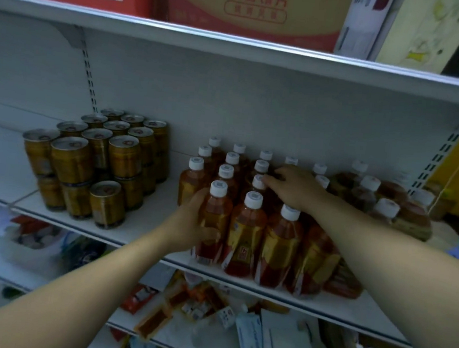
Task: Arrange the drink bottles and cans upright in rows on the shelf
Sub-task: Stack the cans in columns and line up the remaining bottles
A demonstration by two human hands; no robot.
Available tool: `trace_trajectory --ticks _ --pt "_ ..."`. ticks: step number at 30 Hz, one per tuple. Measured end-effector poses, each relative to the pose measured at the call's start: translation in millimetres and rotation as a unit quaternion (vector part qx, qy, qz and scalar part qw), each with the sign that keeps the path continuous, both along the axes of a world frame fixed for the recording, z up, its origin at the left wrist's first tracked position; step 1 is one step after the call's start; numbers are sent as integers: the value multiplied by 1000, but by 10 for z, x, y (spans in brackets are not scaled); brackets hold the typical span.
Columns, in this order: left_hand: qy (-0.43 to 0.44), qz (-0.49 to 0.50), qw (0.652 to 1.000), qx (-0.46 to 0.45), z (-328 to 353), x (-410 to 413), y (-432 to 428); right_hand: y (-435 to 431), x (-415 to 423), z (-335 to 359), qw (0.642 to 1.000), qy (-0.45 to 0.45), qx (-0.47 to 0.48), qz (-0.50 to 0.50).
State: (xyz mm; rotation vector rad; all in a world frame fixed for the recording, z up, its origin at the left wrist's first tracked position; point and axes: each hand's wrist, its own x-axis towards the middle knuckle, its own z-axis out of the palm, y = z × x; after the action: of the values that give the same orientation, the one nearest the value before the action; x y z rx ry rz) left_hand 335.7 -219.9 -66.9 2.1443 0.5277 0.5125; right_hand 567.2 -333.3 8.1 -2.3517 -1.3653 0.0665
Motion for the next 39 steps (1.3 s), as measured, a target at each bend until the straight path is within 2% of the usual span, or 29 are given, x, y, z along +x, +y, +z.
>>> trace_trajectory --ticks 3,5,7,8,10,12,14,20,25,28,31,34,39 --pt "58 -8 998 3 124 -28 46 -21 -13 40 999 -24 -33 14" --pt "-5 5 999 35 302 -24 43 -73 51 132 998 -34 -43 34" --pt "-44 54 988 134 487 31 37 -183 200 245 997 -55 -43 38" --pt "-27 64 980 185 571 81 19 -251 291 288 995 -73 -60 33" --pt "71 37 960 270 697 231 -57 -372 447 294 988 -97 -116 -7" --pt "170 -2 931 324 741 393 -147 -412 518 179 988 -62 -135 -45" --pt "219 -21 918 331 717 496 -191 -388 499 22 991 -23 -123 -40" --pt "266 -21 891 368 729 493 -188 -396 477 -13 993 -22 -110 -26" --pt "258 -37 872 414 792 609 -429 -696 280 146 998 32 -33 40" --pt "269 -44 874 402 744 640 -509 -902 159 163 992 43 -84 86" --pt "264 -36 871 413 721 621 -479 -979 113 86 986 -38 -135 88" --pt "256 -25 872 416 688 617 -501 -889 74 18 983 -116 -130 55" --pt "253 -18 877 409 712 595 -562 -873 -1 -23 989 -112 -95 17"
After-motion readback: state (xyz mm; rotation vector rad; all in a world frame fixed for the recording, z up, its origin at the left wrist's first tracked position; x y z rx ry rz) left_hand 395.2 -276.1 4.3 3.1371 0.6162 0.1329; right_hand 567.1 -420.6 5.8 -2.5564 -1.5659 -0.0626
